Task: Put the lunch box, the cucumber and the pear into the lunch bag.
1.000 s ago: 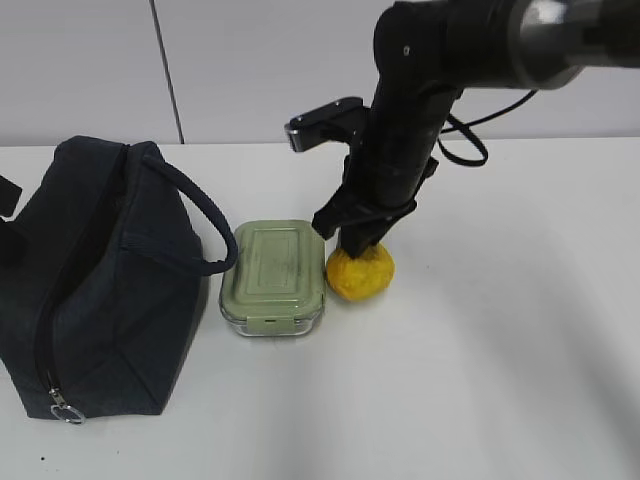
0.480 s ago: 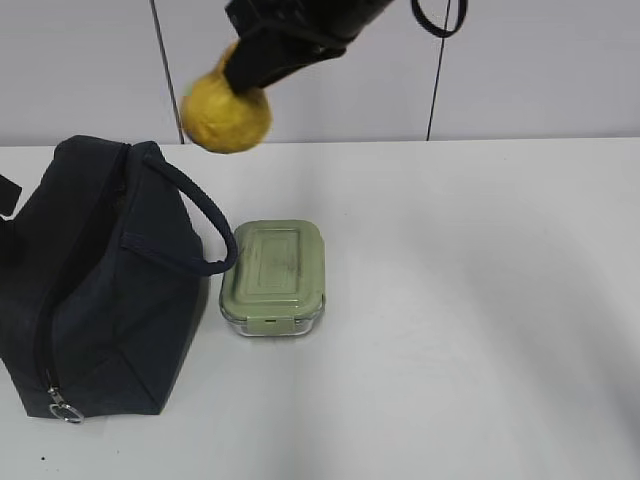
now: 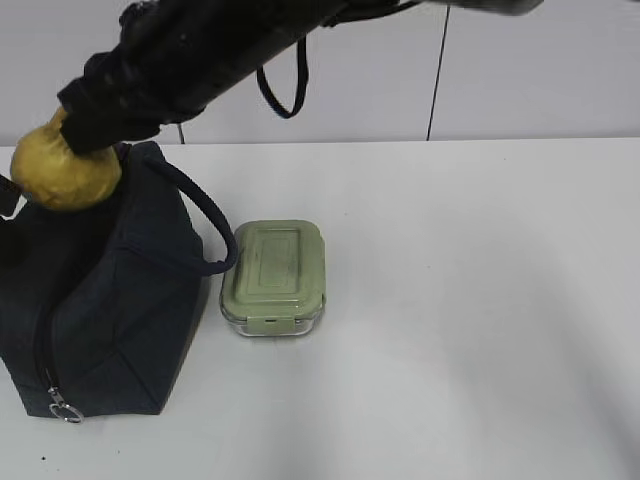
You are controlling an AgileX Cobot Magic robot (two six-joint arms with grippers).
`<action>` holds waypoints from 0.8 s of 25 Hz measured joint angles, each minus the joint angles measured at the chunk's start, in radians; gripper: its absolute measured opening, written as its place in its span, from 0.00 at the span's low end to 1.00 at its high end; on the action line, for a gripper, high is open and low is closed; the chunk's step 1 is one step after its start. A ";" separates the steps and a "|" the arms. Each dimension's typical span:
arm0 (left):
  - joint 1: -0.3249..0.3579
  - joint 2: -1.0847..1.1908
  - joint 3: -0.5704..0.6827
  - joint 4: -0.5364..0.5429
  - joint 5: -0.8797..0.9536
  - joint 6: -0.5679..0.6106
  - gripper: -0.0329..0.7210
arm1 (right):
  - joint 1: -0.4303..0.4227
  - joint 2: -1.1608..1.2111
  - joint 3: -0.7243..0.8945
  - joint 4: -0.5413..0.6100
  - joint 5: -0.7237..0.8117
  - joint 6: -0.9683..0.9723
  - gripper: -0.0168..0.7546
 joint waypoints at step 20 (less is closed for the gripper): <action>0.001 0.000 0.000 0.005 -0.005 0.000 0.05 | -0.099 0.008 0.001 -0.302 0.056 0.257 0.60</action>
